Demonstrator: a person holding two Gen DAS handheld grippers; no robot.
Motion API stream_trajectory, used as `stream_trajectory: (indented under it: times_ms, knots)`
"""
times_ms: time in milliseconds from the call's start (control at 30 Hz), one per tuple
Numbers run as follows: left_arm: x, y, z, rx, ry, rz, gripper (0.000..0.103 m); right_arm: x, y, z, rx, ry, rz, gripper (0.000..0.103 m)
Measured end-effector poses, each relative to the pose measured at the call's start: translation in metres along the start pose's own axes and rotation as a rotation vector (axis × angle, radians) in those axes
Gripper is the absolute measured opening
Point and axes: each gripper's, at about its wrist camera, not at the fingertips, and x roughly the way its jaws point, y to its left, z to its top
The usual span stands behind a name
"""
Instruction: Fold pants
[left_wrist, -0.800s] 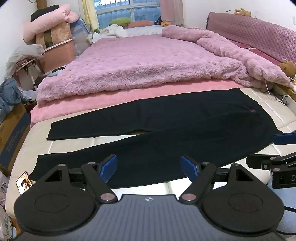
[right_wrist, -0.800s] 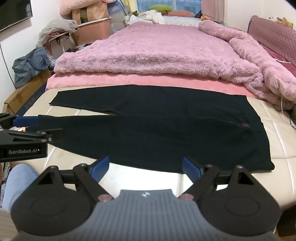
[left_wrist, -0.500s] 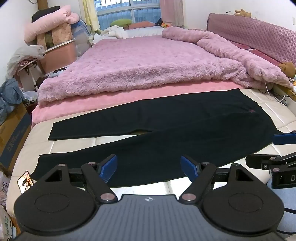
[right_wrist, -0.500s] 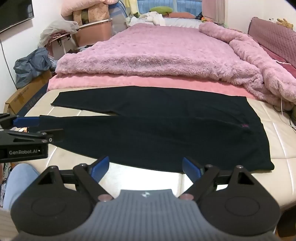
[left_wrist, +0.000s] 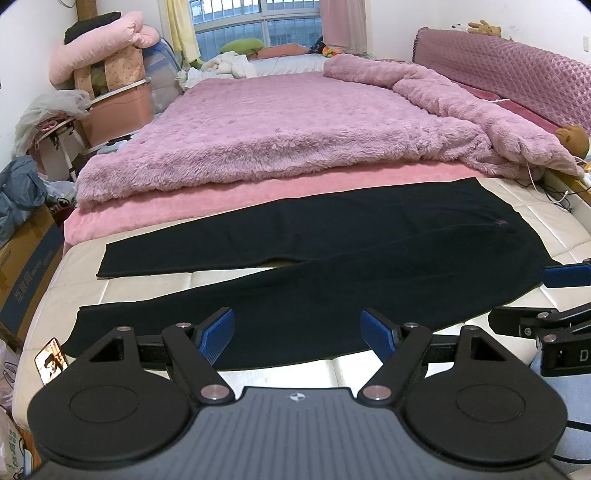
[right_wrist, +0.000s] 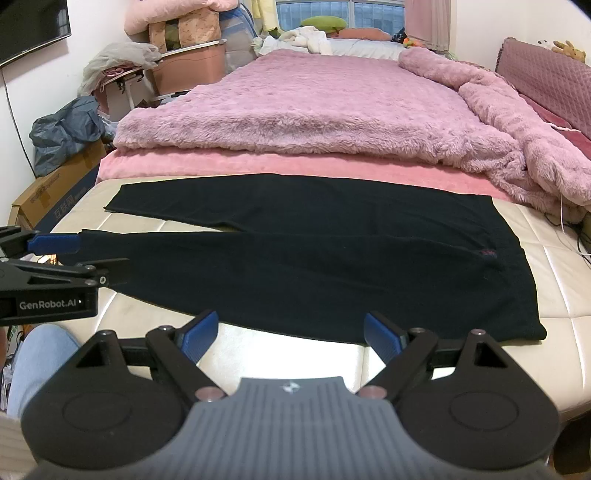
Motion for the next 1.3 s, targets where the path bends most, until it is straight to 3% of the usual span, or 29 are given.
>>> stream_trajectory:
  times_ms: [1300]
  knots:
    - [-0.0004, 0.0009, -0.0011, -0.002, -0.002, -0.003, 0.091, -0.0009, 0.0035, -0.0017, -0.006, -0.005, -0.003, 0.083]
